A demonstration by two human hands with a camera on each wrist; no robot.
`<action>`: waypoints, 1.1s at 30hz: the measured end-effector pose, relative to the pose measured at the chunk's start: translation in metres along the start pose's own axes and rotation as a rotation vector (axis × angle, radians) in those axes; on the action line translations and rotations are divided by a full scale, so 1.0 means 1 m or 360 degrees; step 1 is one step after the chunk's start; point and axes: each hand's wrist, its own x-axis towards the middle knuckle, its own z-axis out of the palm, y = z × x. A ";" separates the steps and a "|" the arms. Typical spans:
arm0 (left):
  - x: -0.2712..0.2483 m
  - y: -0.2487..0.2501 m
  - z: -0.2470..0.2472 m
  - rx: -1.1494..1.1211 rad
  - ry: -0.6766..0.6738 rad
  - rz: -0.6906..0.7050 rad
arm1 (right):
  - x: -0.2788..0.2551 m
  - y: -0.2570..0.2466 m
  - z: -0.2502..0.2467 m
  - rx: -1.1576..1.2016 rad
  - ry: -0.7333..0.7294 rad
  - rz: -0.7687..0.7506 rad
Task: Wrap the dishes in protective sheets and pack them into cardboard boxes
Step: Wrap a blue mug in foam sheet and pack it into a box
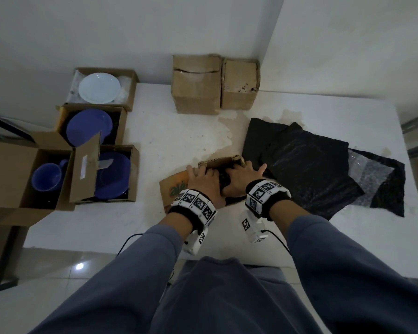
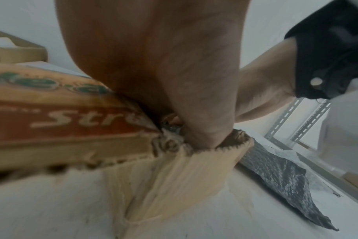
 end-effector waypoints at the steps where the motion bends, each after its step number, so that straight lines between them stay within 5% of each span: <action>1: -0.001 -0.001 0.002 -0.0017 0.0011 0.0011 | -0.001 0.000 0.000 0.0006 0.0011 -0.0012; 8: -0.029 -0.023 0.015 -0.0420 0.0488 0.0337 | -0.021 0.004 0.021 0.0197 0.0219 -0.0096; 12: -0.057 -0.023 0.033 -0.0712 0.0939 0.0038 | -0.037 0.004 0.030 0.0186 0.0058 0.0041; 15: -0.070 -0.023 0.039 -0.1115 0.0769 -0.0306 | -0.051 0.006 0.018 0.0146 0.0021 -0.0119; 17: -0.071 -0.022 0.044 -0.1360 0.0644 -0.0489 | -0.059 0.007 0.007 0.0073 0.0284 -0.0235; 21: -0.067 -0.018 0.049 -0.1807 0.0754 -0.0594 | -0.058 0.019 -0.004 0.0221 0.0767 -0.0287; 27: -0.053 -0.027 0.039 -0.2370 0.0655 -0.0819 | -0.050 0.043 0.018 0.0641 0.0475 -0.0305; 33: -0.052 -0.038 0.009 -0.2627 0.0709 -0.0577 | -0.045 0.059 0.021 0.0963 0.0413 -0.0315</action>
